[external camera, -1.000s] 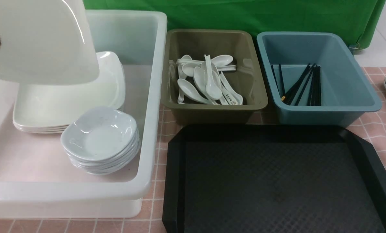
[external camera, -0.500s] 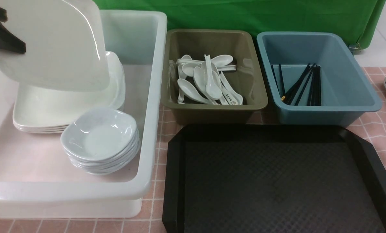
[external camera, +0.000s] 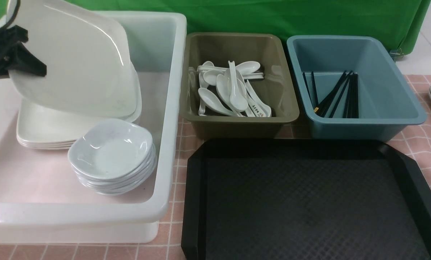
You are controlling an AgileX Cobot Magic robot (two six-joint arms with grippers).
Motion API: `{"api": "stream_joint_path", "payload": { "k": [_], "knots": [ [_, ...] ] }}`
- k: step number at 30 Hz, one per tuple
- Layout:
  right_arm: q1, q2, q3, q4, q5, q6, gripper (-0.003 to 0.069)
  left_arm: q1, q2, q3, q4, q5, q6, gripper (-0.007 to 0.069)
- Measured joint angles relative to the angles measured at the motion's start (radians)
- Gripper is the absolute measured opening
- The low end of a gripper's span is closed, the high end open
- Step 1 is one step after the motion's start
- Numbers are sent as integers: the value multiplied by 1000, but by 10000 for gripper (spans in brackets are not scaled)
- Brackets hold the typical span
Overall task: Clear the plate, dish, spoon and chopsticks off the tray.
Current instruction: Use the left arm to put the plate into the large storage box on the left
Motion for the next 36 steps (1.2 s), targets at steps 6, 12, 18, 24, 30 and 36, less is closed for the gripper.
{"api": "stream_joint_path", "payload": {
  "k": [6, 12, 18, 24, 30, 36],
  "knots": [
    [0, 0, 0, 0, 3, 0, 49, -4, 7, 0, 45, -1, 1, 309],
    [0, 0, 0, 0, 3, 1, 52, -4, 7, 0, 112, 1, -10, 464],
    [0, 0, 0, 0, 3, 3, 59, -4, 7, -51, 254, 45, -117, 485],
    [0, 0, 0, 0, 6, 18, 70, -4, 6, -190, 318, 67, -215, 463],
    [0, 0, 0, 0, 6, 22, 73, -15, 6, -208, 307, 69, -266, 322],
    [0, 0, 0, 0, 6, 23, 73, -80, 6, -156, 348, 67, -260, 37]
  ]
}}
